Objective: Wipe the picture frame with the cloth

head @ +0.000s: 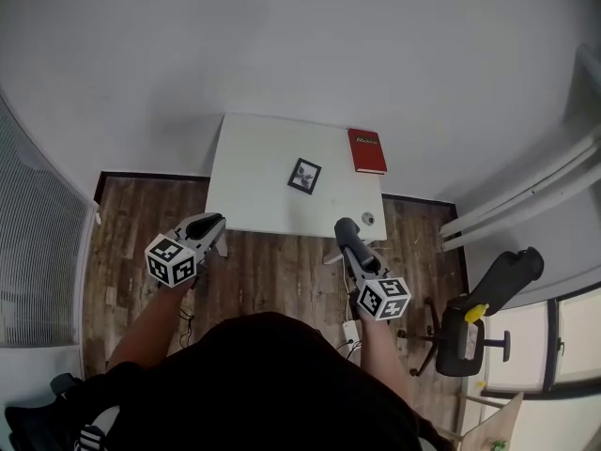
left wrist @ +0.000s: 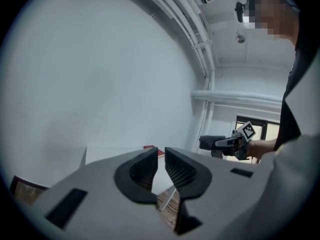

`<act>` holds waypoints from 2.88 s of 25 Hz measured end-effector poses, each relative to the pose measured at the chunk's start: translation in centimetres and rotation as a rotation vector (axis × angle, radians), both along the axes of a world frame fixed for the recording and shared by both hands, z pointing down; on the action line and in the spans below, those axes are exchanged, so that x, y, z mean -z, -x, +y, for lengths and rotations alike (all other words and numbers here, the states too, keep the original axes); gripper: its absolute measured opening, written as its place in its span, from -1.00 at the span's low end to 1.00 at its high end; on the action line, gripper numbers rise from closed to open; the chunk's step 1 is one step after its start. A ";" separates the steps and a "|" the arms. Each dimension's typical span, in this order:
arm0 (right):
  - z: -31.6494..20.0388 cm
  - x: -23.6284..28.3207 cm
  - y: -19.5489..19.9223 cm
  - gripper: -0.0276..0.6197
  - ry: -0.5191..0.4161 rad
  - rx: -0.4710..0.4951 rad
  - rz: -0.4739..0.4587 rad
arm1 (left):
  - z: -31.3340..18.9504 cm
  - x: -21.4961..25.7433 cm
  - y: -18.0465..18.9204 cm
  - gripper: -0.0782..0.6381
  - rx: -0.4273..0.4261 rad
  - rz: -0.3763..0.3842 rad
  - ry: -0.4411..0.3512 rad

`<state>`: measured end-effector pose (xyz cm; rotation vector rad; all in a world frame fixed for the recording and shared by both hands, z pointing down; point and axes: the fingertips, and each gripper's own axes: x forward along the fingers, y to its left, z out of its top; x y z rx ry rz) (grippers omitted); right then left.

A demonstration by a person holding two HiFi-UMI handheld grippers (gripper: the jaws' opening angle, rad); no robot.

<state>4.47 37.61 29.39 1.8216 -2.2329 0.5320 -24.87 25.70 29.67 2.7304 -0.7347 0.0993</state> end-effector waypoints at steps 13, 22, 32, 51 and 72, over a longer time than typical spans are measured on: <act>-3.1 -1.2 -1.5 -0.60 0.044 0.012 -0.010 | -2.4 -1.6 -1.3 -0.64 0.002 0.004 0.029; -10.0 -2.7 -5.0 -0.60 0.044 0.047 -0.057 | -7.1 -1.7 -3.6 -0.64 0.058 -0.034 0.030; -16.9 -4.5 -10.2 -0.60 0.058 0.085 -0.097 | -12.2 -1.7 -8.7 -0.64 0.102 -0.080 0.032; -23.5 -7.1 -18.5 -0.60 0.088 0.123 -0.153 | -16.8 -2.1 -16.3 -0.64 0.159 -0.127 0.044; -27.5 -7.2 -21.4 -0.60 0.095 0.112 -0.133 | -21.0 -4.8 -21.0 -0.64 0.085 -0.141 0.065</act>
